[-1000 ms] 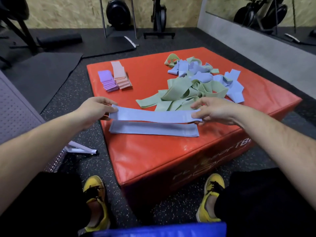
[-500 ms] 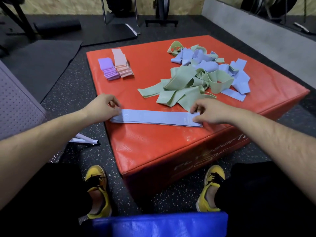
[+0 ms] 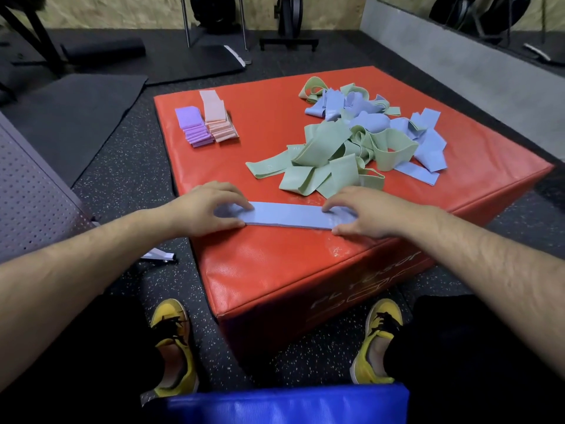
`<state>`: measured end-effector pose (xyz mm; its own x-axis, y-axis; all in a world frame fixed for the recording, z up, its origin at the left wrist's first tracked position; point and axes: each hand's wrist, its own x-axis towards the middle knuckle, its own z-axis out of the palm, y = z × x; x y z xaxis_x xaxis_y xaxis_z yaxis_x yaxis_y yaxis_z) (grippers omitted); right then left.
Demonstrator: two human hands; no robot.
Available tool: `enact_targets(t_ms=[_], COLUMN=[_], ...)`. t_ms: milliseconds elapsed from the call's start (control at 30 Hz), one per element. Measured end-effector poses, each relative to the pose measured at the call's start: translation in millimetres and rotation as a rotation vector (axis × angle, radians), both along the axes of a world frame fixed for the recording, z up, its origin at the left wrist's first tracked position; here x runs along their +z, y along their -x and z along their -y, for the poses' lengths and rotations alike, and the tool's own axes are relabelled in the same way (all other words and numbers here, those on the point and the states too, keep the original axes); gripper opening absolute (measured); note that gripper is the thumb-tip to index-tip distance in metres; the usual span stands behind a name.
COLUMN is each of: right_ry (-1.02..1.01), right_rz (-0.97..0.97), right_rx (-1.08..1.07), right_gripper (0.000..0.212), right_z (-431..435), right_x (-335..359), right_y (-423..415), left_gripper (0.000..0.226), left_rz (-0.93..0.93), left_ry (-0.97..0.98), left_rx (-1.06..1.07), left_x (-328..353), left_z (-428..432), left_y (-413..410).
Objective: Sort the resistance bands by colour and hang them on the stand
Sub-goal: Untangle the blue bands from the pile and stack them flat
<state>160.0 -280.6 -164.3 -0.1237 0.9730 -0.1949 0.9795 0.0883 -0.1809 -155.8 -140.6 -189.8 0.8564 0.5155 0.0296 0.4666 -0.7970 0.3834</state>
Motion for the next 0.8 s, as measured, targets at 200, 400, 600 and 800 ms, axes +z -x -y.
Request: enact_targets(t_ms=[200,400,600,800], right_ry=[-0.092,-0.202,-0.306,-0.392], right_rz=[0.118,0.002,-0.093,-0.106], right_rx=[0.013,-0.071,-0.177,-0.309], right_gripper=[0.05,0.037,0.036,0.037], right_z=[-0.7,-11.4,-39.1,-78.2], right_x=[13.9,38.7,53.8,51.1], right_y=[2.4,11.6,-0.6,-34.5], left_gripper=[0.055,0.055,0.055,0.046], left_rz=[-0.018,0.12,0.219,0.18], left_ry=[-0.02,-0.099,-0.165,-0.167], left_rx=[0.039,0.045,0.068,0.108], left_x=[3.1,24.5,43.2,58.9], left_z=[-0.9,-5.4,-18.5,-39.5], left_y=[-8.6,-58.4,-119.0,-186.5])
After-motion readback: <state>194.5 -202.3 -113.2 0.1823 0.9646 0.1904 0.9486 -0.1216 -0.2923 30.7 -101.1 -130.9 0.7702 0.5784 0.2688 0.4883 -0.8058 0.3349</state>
